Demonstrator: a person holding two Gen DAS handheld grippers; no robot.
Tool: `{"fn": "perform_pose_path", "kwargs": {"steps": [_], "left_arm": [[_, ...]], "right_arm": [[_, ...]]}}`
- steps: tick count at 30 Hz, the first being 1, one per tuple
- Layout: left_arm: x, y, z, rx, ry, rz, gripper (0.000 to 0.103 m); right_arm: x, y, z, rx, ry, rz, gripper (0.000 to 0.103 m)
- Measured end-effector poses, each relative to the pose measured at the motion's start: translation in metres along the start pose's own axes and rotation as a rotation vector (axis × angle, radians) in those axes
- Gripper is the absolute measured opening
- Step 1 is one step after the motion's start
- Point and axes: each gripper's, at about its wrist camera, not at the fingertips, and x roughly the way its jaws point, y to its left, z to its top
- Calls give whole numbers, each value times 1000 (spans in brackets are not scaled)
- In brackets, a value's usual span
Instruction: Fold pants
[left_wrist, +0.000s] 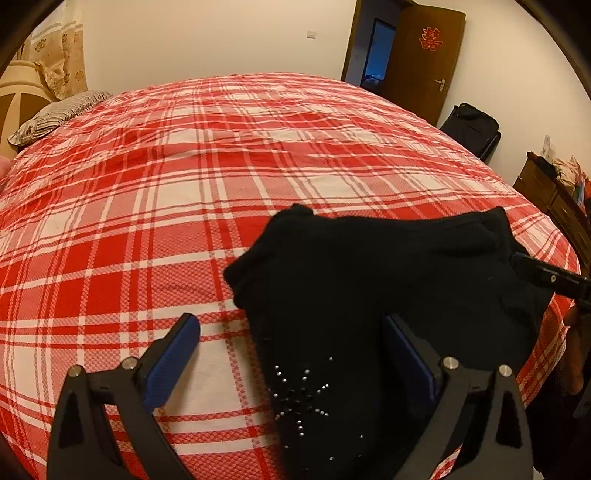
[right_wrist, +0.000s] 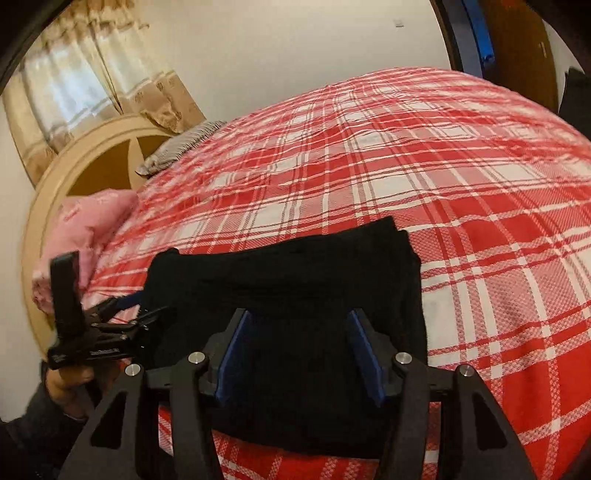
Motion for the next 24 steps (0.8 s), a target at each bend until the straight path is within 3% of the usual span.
{"fn": "perform_pose_path", "kwargs": {"steps": [9,15,24], "left_arm": [[-1,-2,-3,12,2,6,102],[-2,13,-13,-46,-15,-63,102],[-2,19,-11,-107,-29,-123,102]], "right_arm": [[-7,-5,-4,2,-14,5,56],[-39,-19,-2,35,-92,-42,57],[-21,-37,0,104,-27,-7,59]]}}
